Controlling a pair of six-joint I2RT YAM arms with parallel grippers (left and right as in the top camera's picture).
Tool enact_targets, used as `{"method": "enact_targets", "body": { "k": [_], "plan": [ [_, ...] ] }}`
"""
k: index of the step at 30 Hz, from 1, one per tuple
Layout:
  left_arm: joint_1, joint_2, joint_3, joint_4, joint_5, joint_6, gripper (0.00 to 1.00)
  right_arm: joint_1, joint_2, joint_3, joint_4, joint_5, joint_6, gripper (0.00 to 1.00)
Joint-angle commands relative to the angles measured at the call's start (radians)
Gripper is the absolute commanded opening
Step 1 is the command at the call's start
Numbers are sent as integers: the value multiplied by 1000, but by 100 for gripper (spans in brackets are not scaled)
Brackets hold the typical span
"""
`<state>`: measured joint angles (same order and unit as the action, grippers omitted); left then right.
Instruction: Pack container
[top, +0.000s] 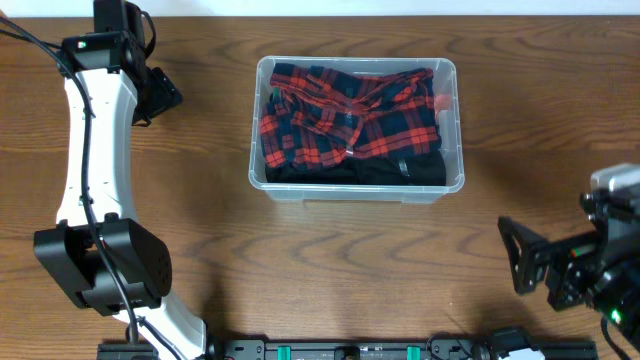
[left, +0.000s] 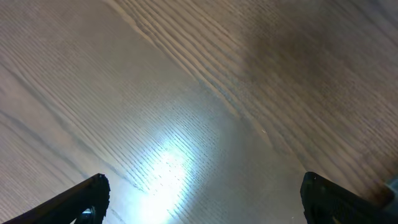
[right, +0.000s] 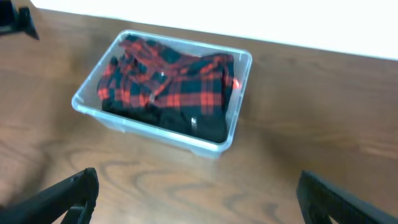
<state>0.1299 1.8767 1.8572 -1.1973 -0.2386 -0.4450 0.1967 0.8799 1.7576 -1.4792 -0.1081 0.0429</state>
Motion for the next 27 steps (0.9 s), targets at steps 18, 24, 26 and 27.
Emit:
{"method": "enact_targets", "body": {
  "k": [18, 24, 26, 27],
  "plan": [
    [5, 6, -5, -3, -5, -2, 98, 21, -22, -2, -165, 5, -7, 99],
    [5, 6, -5, -3, -5, -2, 98, 60, -79, -47, -149, 7, -7, 99],
    [5, 6, -5, -3, -5, -2, 98, 60, -118, -95, -127, 7, -7, 99],
    [5, 6, -5, -3, -5, -2, 98, 60, -142, -128, -108, 7, -7, 99]
  ]
}}
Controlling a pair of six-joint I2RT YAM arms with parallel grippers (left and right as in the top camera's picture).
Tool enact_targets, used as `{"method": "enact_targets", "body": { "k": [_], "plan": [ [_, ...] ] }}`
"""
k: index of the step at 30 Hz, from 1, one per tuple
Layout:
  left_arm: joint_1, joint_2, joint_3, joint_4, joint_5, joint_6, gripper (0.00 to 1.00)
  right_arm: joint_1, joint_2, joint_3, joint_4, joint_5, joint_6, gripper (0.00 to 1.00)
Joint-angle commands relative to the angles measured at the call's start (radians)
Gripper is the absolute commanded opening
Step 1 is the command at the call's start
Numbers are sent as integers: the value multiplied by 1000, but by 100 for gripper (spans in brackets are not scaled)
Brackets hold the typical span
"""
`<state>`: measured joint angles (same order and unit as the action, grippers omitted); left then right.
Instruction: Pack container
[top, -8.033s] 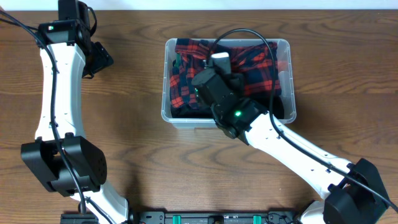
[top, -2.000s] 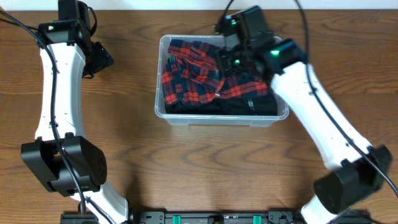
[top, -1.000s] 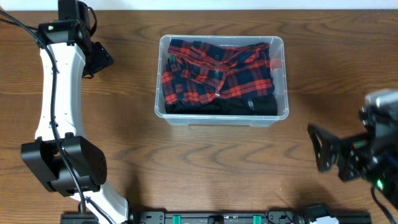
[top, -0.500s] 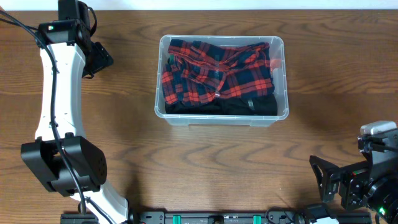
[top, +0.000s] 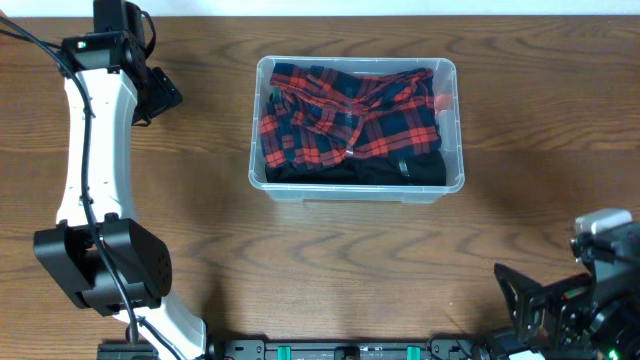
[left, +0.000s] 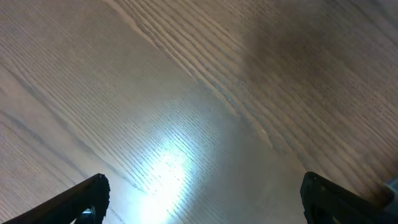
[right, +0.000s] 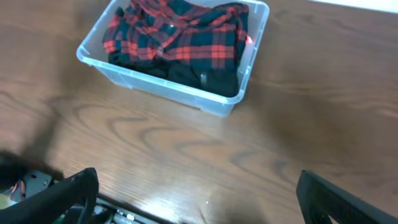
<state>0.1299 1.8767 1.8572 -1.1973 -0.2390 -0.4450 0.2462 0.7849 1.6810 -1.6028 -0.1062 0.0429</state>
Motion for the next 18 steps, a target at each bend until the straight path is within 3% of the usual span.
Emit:
{"method": "enact_targets", "body": {
  "k": [1, 8, 18],
  "plan": [
    [5, 6, -5, -3, -4, -2, 98, 10, -75, -91, 38, 5, -7, 99],
    [5, 6, -5, -3, -4, -2, 98, 15, -293, -448, 262, 16, -8, 99],
    [5, 6, -5, -3, -4, -2, 98, 58, -519, -952, 713, 56, -14, 99]
  ]
}}
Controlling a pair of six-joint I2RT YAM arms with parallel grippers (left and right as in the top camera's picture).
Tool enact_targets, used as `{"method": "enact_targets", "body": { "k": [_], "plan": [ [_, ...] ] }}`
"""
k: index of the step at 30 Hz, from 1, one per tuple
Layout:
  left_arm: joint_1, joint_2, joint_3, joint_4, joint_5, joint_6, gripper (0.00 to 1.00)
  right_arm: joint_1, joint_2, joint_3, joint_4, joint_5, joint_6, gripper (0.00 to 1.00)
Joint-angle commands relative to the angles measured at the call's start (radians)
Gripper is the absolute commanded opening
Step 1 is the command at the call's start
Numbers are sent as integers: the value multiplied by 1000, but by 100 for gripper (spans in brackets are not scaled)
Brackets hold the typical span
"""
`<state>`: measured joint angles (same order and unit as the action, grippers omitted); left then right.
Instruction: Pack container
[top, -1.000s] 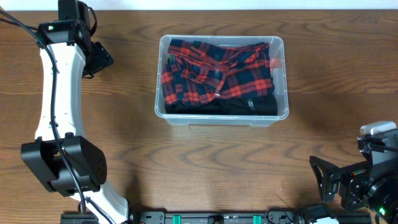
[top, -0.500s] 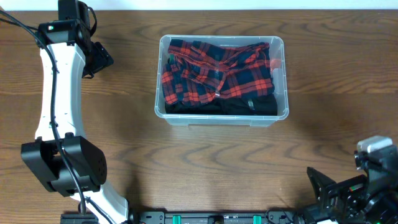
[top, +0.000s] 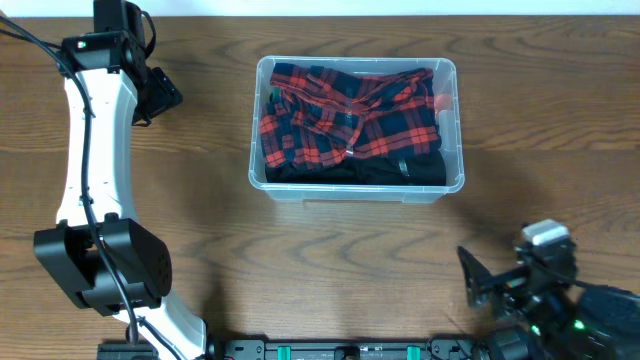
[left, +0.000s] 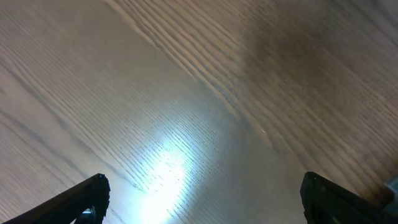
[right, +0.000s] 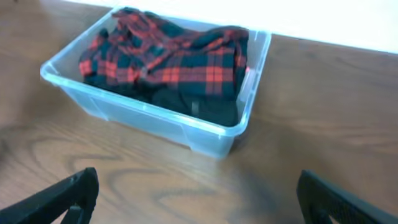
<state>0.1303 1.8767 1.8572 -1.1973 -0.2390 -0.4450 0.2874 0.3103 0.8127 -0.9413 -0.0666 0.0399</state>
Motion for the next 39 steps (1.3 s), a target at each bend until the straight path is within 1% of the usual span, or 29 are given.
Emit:
{"method": "enact_targets", "body": {
  "k": [1, 6, 9, 19, 26, 30, 32, 39],
  "plan": [
    [4, 6, -5, -3, -4, -2, 98, 19, -66, -135, 111, 16, -11, 99],
    [4, 6, -5, -3, -4, -2, 98, 21, -154, -322, 386, 7, -11, 99],
    [4, 6, -5, -3, -5, -2, 98, 21, -190, -399, 513, 7, -11, 99],
    [4, 6, -5, -3, -4, -2, 98, 21, -279, -612, 853, 6, -11, 99],
    [4, 6, -5, -3, -4, -2, 98, 19, -306, -740, 1046, 6, -8, 99],
    [4, 6, -5, -3, -4, -2, 98, -13, -306, -795, 1125, 6, 29, 99],
    [4, 6, -5, -3, -4, -2, 98, -35, -306, -808, 1126, 7, 51, 99],
    [4, 6, -5, -3, -4, -2, 98, -127, -306, -807, 1072, 6, 58, 99]
  ]
}}
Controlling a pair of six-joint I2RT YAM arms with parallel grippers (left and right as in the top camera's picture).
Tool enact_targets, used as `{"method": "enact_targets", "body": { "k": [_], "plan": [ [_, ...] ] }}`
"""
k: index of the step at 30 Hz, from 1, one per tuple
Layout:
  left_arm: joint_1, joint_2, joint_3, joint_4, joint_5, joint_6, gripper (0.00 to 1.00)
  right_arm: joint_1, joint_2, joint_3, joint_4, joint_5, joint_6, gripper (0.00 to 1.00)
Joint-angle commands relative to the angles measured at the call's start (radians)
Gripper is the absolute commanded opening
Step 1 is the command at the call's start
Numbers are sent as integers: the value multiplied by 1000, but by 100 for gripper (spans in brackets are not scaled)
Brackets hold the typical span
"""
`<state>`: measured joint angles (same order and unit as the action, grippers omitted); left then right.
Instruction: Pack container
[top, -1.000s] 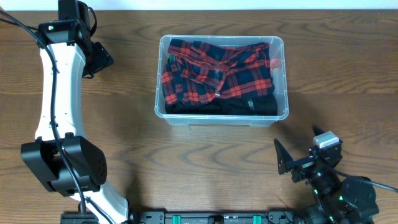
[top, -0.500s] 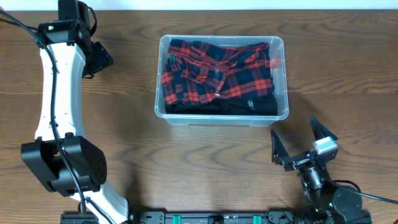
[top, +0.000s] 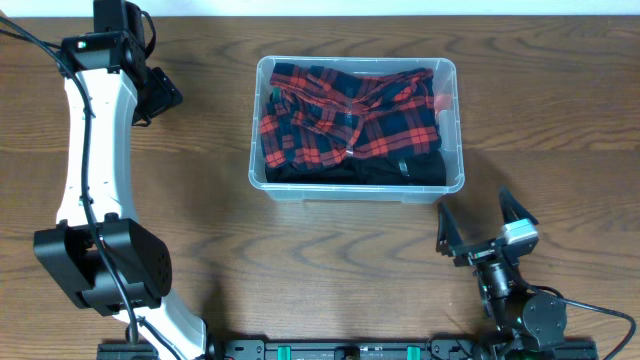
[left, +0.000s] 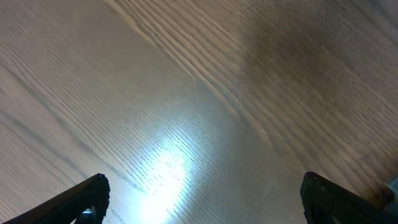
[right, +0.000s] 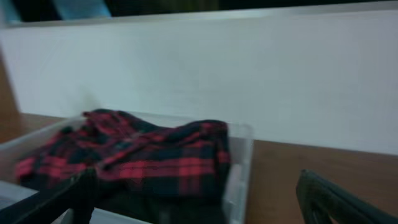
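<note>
A clear plastic container (top: 457, 120) sits at the table's middle back, with a red and black plaid shirt (top: 345, 115) over dark clothing inside. The right wrist view shows the container (right: 239, 165) and plaid shirt (right: 137, 152) low and level, blurred. My right gripper (top: 484, 225) is open at the front right, just in front of the container's right corner, fingers pointing at it, nothing between them. My left gripper (top: 160, 92) is at the back left, open over bare wood (left: 199, 124), well away from the container.
The left arm (top: 95, 170) runs down the table's left side from its base at the front. A white wall (right: 205, 74) stands behind the table. A dark rail (top: 350, 350) lies along the front edge.
My right gripper has moved from the front right edge toward the container and now points level at it. The left arm and the container's contents are unchanged.
My right gripper was open at the far right, looking down at the container. It then stood at the front right corner, then a little further left along the front edge, and now is close in front of the container. The left gripper stayed open at the back left.
</note>
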<state>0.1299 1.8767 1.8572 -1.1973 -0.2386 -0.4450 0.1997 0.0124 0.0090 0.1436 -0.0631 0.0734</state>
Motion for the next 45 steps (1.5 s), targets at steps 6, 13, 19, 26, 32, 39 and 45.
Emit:
{"method": "enact_targets", "body": {
  "k": [6, 13, 19, 26, 32, 39, 45],
  "plan": [
    [5, 6, -5, -3, -5, -2, 98, -96, -8, -3, -104, 5, 23, 99],
    [5, 6, -5, -3, -5, -2, 98, -171, -8, -3, -216, 3, 23, 99],
    [5, 6, -5, -3, -5, -2, 98, -177, -7, -3, -212, 4, 23, 99],
    [5, 6, -5, -3, -5, -2, 98, -177, -7, -3, -212, 4, 23, 99],
    [5, 6, -5, -3, -5, -2, 98, -177, -7, -3, -212, 4, 23, 99],
    [5, 6, -5, -3, -5, -2, 98, -177, -7, -3, -212, 4, 23, 99],
    [5, 6, -5, -3, -5, -2, 98, -177, -7, -3, -212, 4, 23, 99]
  ]
}}
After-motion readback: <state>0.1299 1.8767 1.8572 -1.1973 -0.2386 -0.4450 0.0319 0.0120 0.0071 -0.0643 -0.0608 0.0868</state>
